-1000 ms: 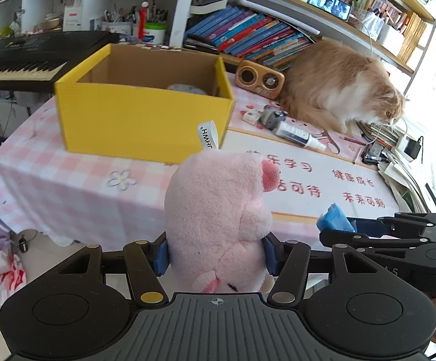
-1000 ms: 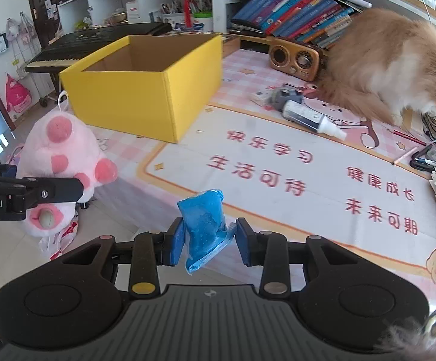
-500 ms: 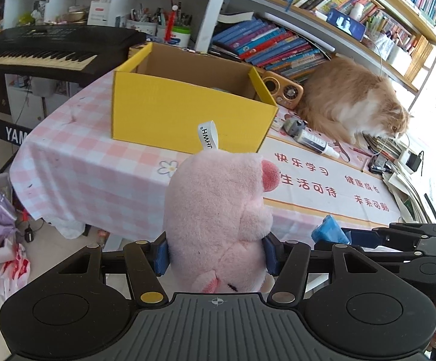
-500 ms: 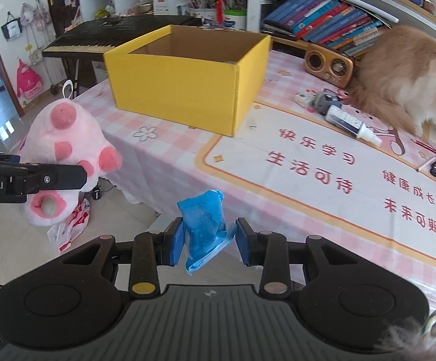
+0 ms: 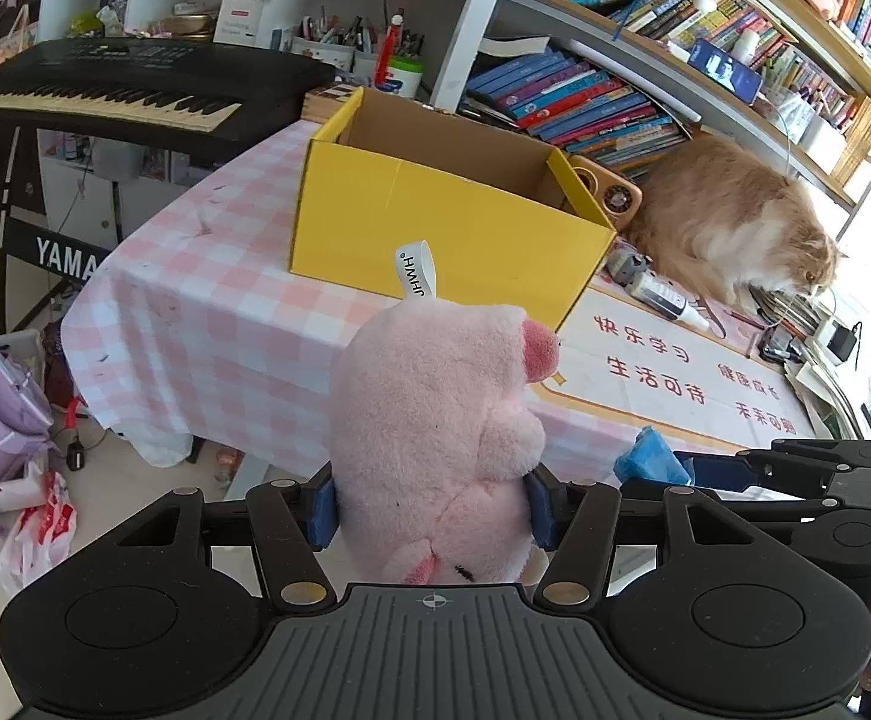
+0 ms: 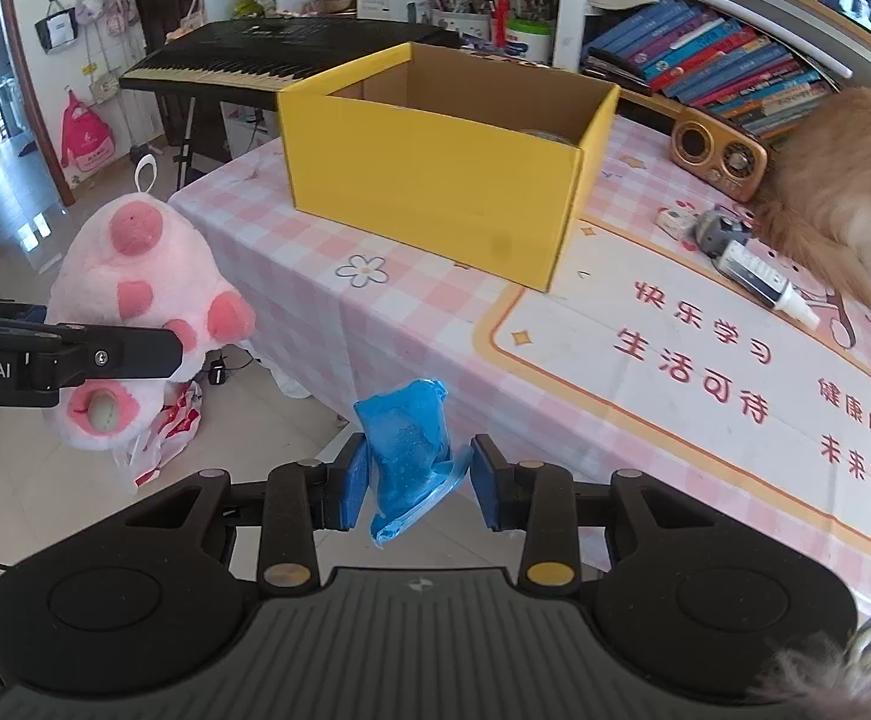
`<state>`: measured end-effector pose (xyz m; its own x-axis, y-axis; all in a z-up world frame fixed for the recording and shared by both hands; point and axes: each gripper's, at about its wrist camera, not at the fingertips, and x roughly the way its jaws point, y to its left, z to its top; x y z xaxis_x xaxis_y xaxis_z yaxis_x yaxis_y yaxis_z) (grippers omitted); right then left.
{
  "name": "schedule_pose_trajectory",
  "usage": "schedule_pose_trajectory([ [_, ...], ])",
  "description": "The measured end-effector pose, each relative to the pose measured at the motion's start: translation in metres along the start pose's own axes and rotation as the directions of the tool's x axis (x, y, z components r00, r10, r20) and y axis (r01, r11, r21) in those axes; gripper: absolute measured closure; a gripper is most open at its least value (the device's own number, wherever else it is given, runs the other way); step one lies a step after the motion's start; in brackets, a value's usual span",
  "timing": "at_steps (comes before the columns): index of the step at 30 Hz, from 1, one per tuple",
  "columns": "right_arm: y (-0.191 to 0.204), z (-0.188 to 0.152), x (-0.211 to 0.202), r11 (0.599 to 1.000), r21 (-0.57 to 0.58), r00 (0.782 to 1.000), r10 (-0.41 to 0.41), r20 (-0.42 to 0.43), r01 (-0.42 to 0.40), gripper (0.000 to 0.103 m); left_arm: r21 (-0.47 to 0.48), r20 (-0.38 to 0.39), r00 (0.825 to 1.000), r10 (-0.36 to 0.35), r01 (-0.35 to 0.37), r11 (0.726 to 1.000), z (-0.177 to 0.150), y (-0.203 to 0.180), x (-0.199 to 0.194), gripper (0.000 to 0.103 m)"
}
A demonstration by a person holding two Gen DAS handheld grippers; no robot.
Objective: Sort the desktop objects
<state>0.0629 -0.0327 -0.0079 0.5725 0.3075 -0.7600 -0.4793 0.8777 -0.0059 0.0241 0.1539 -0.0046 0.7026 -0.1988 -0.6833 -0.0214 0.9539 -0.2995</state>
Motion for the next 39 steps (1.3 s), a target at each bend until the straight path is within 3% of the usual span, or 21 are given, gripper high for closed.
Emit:
schedule_pose_trajectory([
  [16,0.003,0.038,0.011,0.999,0.023,0.999,0.032,0.023,-0.032,0.069,0.025,0.06,0.998,-0.009,0.008,1.0,0.031,0.007,0.005,0.046],
  [29,-0.048,0.132,0.011,0.998,-0.055,0.974,0.034,0.222,-0.023,0.069,0.048,0.25,0.968,0.014,-0.027,0.999,0.121,-0.015,0.025,0.045],
  [33,-0.066,0.161,0.034,0.994,-0.113,0.974,0.018,0.228,0.008,0.069,0.108,0.26,0.965,0.037,-0.067,0.992,0.151,-0.022,0.052,0.045],
  [39,-0.08,0.199,0.088,0.967,-0.247,0.987,-0.015,0.163,0.055,0.069,0.164,0.237,0.969,0.067,-0.107,0.981,0.197,-0.032,0.101,0.045],
])
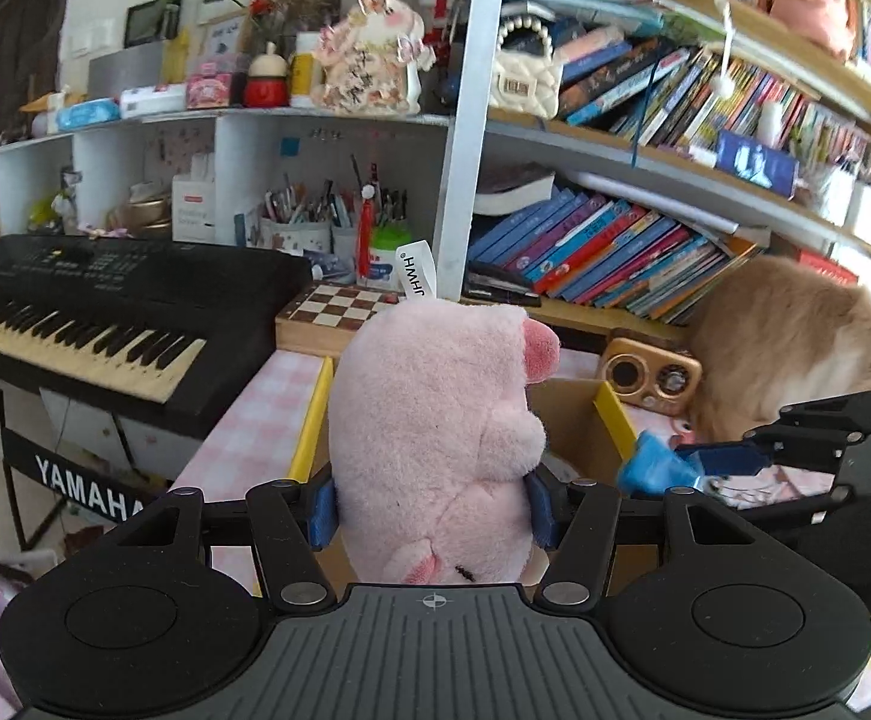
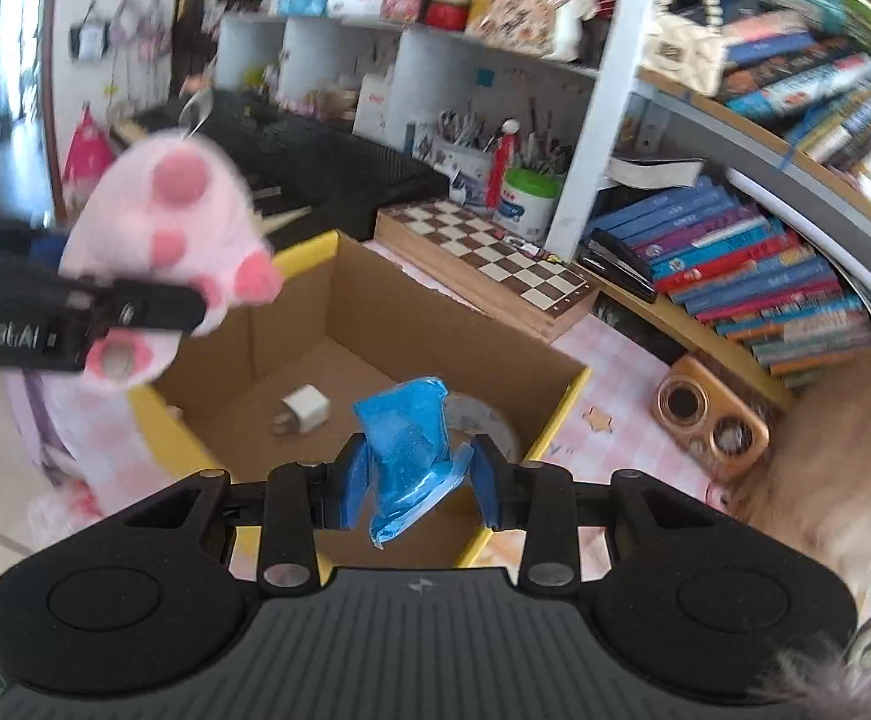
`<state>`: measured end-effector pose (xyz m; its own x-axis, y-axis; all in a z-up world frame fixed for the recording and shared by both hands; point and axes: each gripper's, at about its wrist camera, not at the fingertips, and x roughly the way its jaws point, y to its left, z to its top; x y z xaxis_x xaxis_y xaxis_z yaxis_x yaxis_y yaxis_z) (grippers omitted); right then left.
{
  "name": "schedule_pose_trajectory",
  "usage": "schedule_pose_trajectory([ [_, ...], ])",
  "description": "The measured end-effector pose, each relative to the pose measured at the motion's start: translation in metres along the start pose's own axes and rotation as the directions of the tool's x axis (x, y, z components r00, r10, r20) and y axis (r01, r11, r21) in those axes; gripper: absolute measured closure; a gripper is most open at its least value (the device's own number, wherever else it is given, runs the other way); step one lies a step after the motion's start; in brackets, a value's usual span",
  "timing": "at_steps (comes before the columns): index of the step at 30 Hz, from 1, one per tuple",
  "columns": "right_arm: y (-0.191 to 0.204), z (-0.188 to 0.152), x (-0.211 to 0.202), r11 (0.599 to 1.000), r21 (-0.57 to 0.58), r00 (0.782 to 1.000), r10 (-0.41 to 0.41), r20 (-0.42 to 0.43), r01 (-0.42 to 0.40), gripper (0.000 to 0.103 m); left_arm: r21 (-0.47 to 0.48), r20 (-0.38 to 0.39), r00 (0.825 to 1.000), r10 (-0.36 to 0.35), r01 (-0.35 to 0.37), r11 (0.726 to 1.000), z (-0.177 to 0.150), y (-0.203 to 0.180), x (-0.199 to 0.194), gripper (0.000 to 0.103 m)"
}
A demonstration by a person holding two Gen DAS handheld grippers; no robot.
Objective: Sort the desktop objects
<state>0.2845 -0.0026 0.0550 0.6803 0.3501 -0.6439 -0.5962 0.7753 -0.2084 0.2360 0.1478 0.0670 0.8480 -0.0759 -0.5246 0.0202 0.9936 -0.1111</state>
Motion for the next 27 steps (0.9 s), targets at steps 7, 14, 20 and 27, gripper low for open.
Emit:
schedule_pose_trajectory([
  [7,0.003,0.01,0.061,0.977,-0.188,0.989,0.075,-0.124,-0.097,0.069,0.059,-0.198,0.98,0.009,0.003,0.998,0.013,-0.005,0.081,0.045],
  [14,0.014,0.012,0.099,0.915,-0.336,0.954,0.134,-0.267,-0.223,0.069,0.088,-0.332,0.942,0.048,-0.019,0.996,0.005,-0.005,0.13,0.045],
  [20,0.017,0.01,0.12,0.879,-0.365,0.915,0.167,-0.368,-0.308,0.069,0.131,-0.422,0.904,0.074,-0.02,0.991,-0.005,-0.01,0.153,0.045],
  [27,0.016,0.003,0.135,0.875,-0.345,0.882,0.168,-0.441,-0.339,0.069,0.153,-0.457,0.885,0.087,-0.018,0.988,-0.005,-0.013,0.161,0.041],
])
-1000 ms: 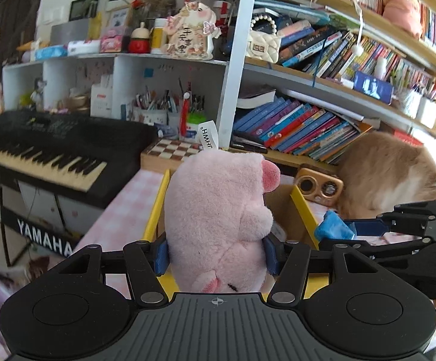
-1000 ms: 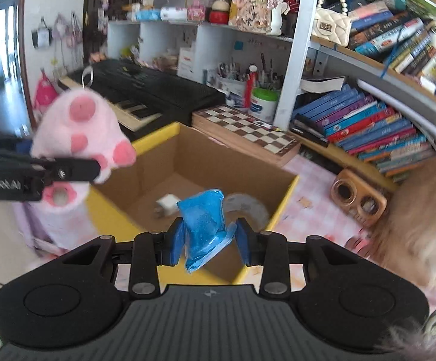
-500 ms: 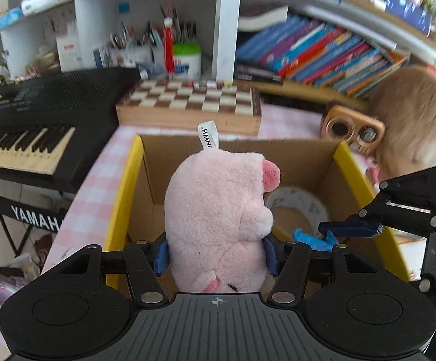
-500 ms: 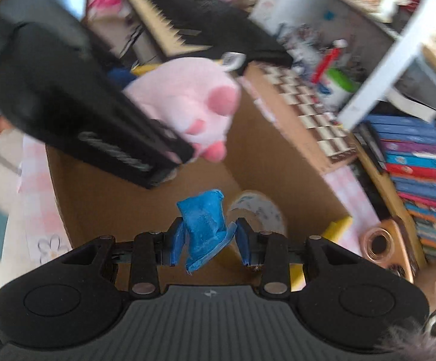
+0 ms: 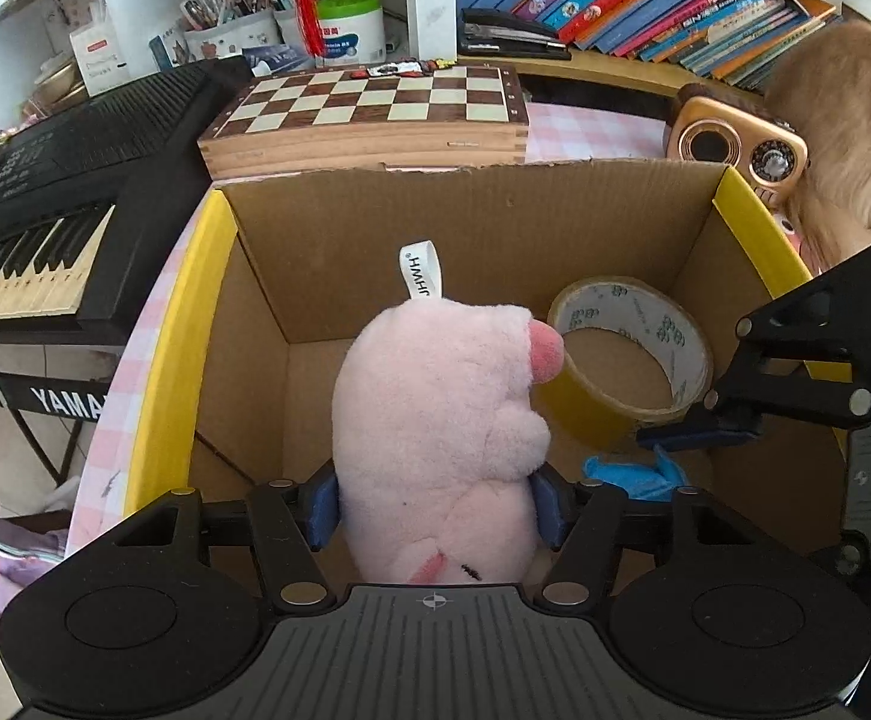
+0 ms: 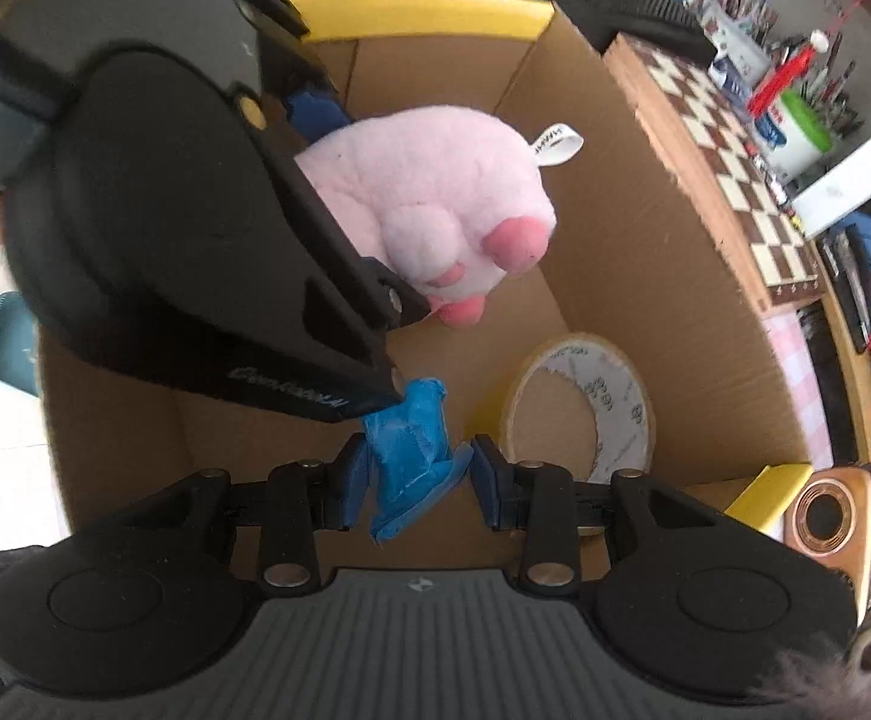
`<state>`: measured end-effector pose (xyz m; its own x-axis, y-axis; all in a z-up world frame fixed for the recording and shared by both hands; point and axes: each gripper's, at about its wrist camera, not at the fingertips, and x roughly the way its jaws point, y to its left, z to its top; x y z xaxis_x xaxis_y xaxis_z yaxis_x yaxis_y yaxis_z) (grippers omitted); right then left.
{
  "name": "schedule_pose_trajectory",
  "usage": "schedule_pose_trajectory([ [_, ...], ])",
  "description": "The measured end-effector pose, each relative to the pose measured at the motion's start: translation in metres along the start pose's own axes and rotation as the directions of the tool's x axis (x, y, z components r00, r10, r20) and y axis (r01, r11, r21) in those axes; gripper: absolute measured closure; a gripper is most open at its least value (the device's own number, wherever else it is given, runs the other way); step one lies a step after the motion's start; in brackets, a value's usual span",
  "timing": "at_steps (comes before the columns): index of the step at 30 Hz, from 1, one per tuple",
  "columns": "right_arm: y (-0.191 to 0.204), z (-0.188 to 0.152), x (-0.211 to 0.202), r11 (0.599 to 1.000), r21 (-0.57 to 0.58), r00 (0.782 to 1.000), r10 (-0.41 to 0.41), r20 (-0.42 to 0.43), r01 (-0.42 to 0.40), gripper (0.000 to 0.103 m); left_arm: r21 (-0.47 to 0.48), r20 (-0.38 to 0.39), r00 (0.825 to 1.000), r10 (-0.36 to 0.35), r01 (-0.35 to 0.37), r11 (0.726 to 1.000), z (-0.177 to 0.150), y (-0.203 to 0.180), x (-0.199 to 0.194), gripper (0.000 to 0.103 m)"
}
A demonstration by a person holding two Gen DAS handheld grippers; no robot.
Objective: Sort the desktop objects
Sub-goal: 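Open both grippers to drop the pig and packet into the box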
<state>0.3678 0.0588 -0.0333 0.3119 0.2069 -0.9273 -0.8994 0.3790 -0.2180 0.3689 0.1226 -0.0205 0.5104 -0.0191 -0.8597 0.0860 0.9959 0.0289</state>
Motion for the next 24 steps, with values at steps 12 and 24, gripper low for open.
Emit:
schedule_pose_trajectory([
  [12,-0.003,-0.006,-0.012,0.998,0.046,0.998,-0.035,0.05,0.033,0.057,0.007,0.062,0.998,-0.002,0.002,1.0,0.001,-0.007,-0.024,0.018],
  [24,-0.007,-0.056,-0.102,0.964,0.258,0.956,-0.135,0.26,0.066,0.044,-0.019,0.302,0.953,-0.009,0.015,1.0,-0.026,-0.009,-0.12,0.012],
])
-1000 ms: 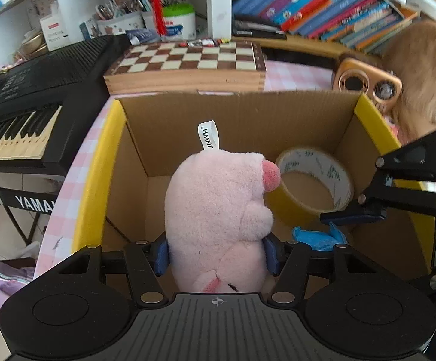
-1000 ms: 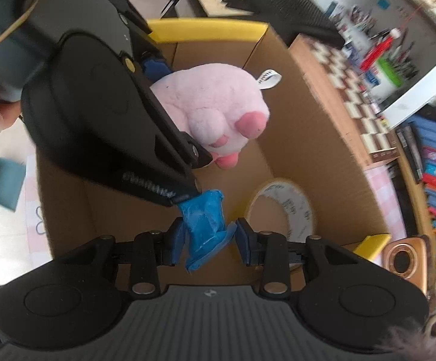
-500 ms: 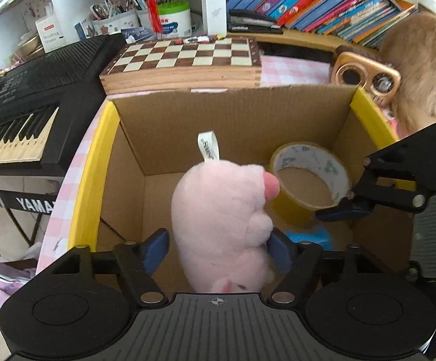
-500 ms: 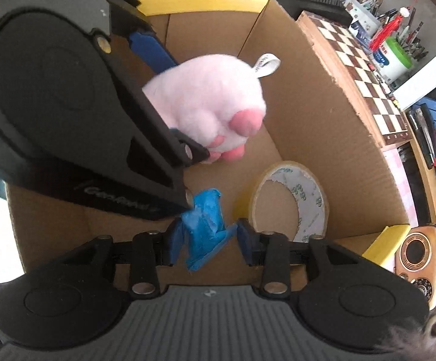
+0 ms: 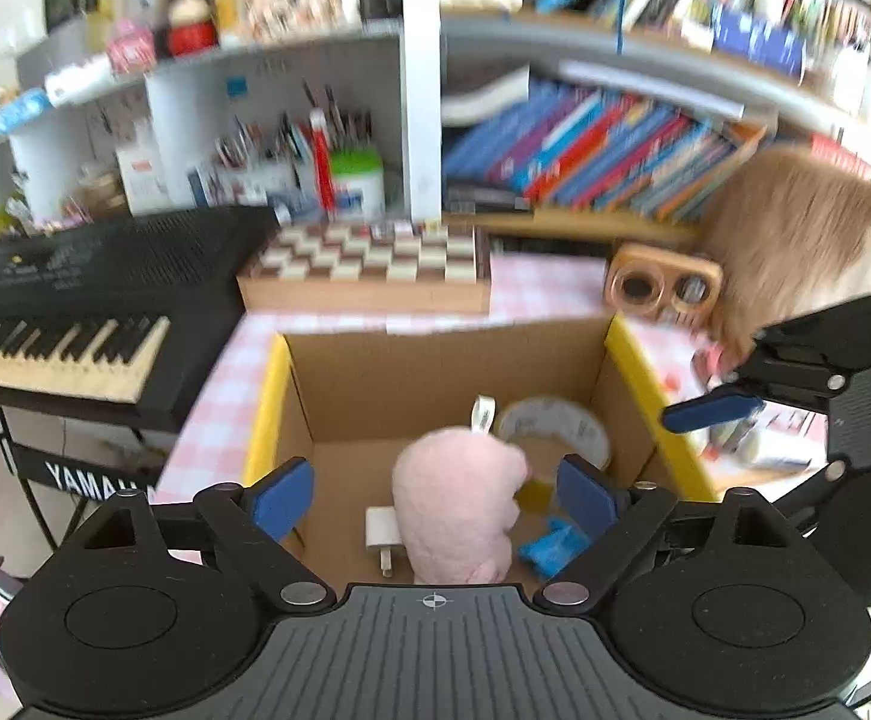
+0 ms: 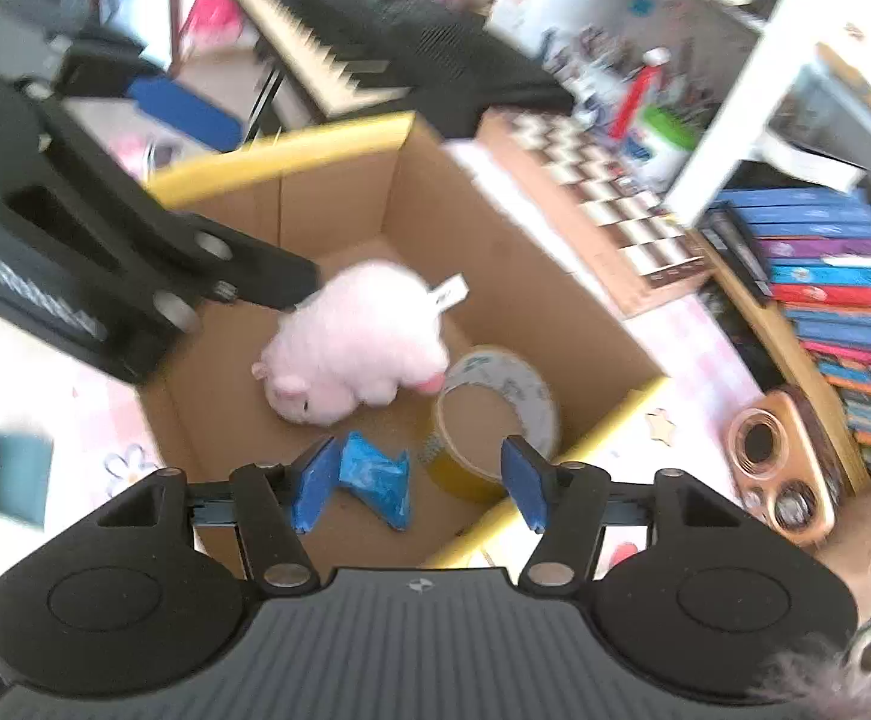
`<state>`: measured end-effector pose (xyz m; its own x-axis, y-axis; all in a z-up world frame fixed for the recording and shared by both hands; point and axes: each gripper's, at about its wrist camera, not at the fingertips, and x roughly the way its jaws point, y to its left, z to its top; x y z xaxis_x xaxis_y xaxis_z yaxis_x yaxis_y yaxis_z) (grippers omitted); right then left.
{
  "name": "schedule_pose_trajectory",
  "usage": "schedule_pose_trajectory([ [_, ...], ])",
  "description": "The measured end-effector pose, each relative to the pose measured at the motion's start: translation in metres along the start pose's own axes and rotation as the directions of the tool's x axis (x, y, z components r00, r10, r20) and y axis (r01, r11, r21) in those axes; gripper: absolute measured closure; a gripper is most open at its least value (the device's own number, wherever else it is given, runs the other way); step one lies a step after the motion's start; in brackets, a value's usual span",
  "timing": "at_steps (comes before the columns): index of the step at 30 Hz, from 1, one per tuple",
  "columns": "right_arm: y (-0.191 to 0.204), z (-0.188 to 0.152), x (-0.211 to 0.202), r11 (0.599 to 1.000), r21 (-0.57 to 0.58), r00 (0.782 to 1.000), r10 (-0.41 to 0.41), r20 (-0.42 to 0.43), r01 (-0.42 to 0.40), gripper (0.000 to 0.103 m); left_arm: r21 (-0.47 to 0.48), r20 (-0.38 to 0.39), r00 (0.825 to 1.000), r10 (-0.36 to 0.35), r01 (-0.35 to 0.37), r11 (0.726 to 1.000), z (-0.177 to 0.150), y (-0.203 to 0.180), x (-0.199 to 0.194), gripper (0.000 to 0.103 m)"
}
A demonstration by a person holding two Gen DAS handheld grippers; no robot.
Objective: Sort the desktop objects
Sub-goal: 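Open both grippers to drop the pig and packet into the box, then withdraw both tools from the box back toward the table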
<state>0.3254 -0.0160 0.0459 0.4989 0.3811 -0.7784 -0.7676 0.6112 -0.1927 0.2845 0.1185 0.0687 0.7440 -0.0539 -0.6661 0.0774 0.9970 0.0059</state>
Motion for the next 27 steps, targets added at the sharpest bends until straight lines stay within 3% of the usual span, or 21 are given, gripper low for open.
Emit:
schedule_pose_trajectory([
  [7,0.004,-0.03,-0.066,0.986,0.142,0.985,-0.105,0.138,0.085,0.04,-0.037,0.139,0.99,0.017,-0.012,0.999,-0.018,-0.006,-0.062,0.008],
  [14,0.025,-0.064,-0.11,0.935,0.309,0.949,-0.242,0.202,0.173,0.037,-0.134,0.19,0.98,0.058,-0.033,0.99,-0.053,-0.006,-0.105,0.007],
  [21,0.064,-0.102,-0.137,0.854,0.466,0.904,-0.366,0.221,0.232,0.031,-0.209,0.226,0.964,0.139,-0.091,0.974,-0.091,-0.006,-0.141,0.007],
  [27,0.103,-0.129,-0.147,0.818,0.5,0.878,-0.431,0.208,0.283,0.029,-0.235,0.232,0.957,0.174,-0.118,0.965,-0.119,-0.01,-0.161,0.007],
])
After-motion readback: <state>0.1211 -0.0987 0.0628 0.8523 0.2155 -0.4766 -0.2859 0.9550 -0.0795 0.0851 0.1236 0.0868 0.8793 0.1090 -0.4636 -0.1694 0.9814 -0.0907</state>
